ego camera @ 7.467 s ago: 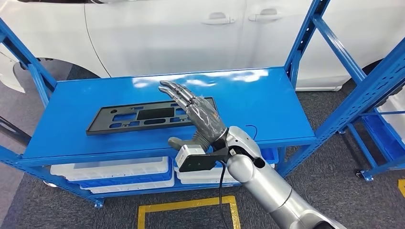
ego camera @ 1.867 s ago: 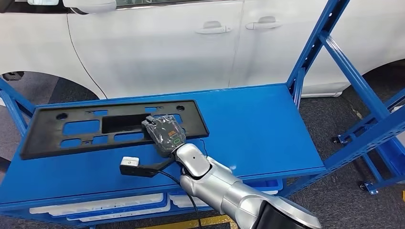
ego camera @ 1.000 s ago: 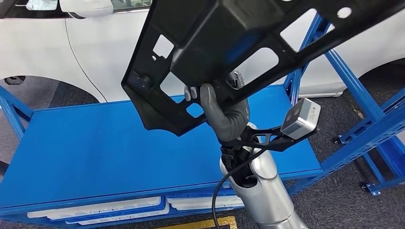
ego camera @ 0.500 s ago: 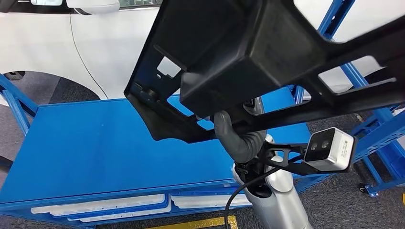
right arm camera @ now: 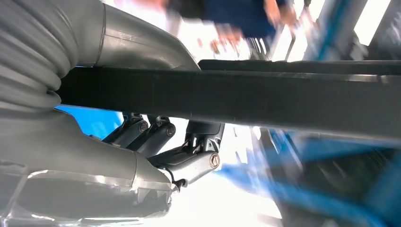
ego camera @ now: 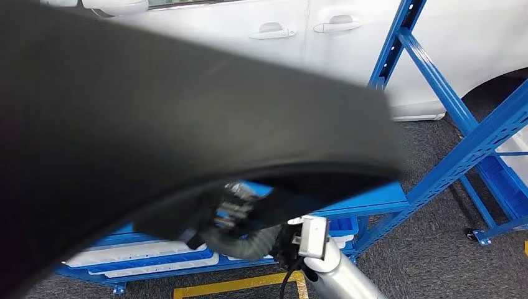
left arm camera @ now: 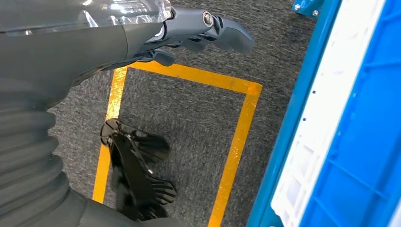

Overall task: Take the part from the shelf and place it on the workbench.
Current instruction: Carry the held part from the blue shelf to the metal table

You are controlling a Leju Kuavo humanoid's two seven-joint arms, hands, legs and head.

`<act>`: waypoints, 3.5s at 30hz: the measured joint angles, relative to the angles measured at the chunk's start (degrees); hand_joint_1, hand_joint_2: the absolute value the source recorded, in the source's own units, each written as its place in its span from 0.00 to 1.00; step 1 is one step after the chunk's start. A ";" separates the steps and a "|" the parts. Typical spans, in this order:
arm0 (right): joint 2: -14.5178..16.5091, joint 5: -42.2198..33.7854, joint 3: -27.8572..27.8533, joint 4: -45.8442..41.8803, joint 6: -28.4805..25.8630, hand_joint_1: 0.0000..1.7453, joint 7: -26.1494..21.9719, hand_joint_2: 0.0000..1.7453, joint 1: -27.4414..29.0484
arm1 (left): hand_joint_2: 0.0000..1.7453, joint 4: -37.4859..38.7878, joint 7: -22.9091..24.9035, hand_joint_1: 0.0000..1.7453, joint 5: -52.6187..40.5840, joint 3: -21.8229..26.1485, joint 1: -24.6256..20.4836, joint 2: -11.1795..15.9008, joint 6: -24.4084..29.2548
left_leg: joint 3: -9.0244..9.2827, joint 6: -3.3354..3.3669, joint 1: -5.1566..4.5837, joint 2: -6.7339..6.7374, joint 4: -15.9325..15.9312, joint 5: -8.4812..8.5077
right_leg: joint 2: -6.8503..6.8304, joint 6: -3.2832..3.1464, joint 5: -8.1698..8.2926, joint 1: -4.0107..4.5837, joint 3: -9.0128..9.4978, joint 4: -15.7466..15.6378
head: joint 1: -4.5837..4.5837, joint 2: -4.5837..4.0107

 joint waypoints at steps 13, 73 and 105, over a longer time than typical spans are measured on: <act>0.33 2.15 10.19 16.95 0.77 1.00 2.15 1.00 -3.72 | 1.00 -0.08 -0.15 0.00 -2.14 1.04 -0.46 0.22 -0.40 | -1.26 2.84 -0.52 0.72 -9.26 8.81 | -0.07 3.40 -9.22 -0.55 -3.91 15.95 | 0.40 0.01; -1.43 -4.99 -3.29 2.69 2.76 1.00 -2.47 1.00 1.52 | 1.00 -0.10 0.07 0.00 -7.37 2.20 -0.29 -0.26 -0.92 | -1.52 2.47 0.05 0.64 -7.88 7.94 | -0.26 4.40 -11.20 -0.83 -4.25 16.15 | 0.50 0.00; -2.65 -4.54 -5.08 2.38 6.63 1.00 -3.88 1.00 4.04 | 1.00 -0.10 2.10 0.00 -8.26 4.08 0.12 -0.08 -1.05 | 1.05 2.05 0.16 2.58 -8.96 6.57 | 0.50 3.84 -10.66 -0.93 -2.53 15.63 | 1.03 0.01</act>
